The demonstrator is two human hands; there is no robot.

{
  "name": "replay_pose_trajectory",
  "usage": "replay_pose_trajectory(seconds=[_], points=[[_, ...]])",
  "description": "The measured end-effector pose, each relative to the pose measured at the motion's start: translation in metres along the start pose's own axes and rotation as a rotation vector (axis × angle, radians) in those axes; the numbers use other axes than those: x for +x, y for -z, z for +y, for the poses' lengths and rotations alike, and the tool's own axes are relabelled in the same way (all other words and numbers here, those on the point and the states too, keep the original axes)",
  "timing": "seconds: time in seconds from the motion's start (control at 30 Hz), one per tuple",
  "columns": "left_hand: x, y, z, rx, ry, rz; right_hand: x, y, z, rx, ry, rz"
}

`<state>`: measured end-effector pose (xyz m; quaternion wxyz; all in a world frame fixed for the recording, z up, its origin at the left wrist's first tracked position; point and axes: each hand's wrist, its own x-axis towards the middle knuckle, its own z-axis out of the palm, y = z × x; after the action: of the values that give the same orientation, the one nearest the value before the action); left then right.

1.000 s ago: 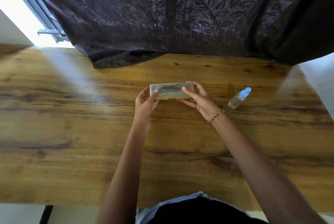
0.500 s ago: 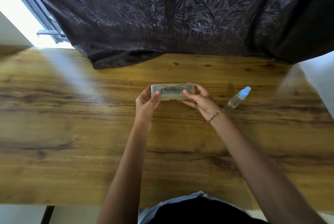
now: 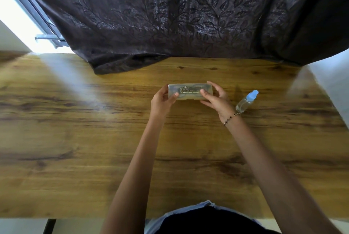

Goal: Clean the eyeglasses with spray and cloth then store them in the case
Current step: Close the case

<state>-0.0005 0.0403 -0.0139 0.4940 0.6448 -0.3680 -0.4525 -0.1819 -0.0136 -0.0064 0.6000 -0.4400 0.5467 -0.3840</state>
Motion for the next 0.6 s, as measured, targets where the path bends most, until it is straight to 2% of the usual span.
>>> replay_pose_trajectory(seconds=[0.13,0.37,0.6], points=[[0.013,-0.016,0.003,0.266,-0.015,0.017,0.009,0.011,0.004,-0.379,0.057,0.25],[0.015,-0.024,-0.006,0.402,-0.032,0.079,0.014,0.01,0.018,-0.422,0.065,0.338],[0.016,-0.02,-0.005,0.43,-0.01,0.081,0.01,0.009,0.019,-0.456,0.114,0.329]])
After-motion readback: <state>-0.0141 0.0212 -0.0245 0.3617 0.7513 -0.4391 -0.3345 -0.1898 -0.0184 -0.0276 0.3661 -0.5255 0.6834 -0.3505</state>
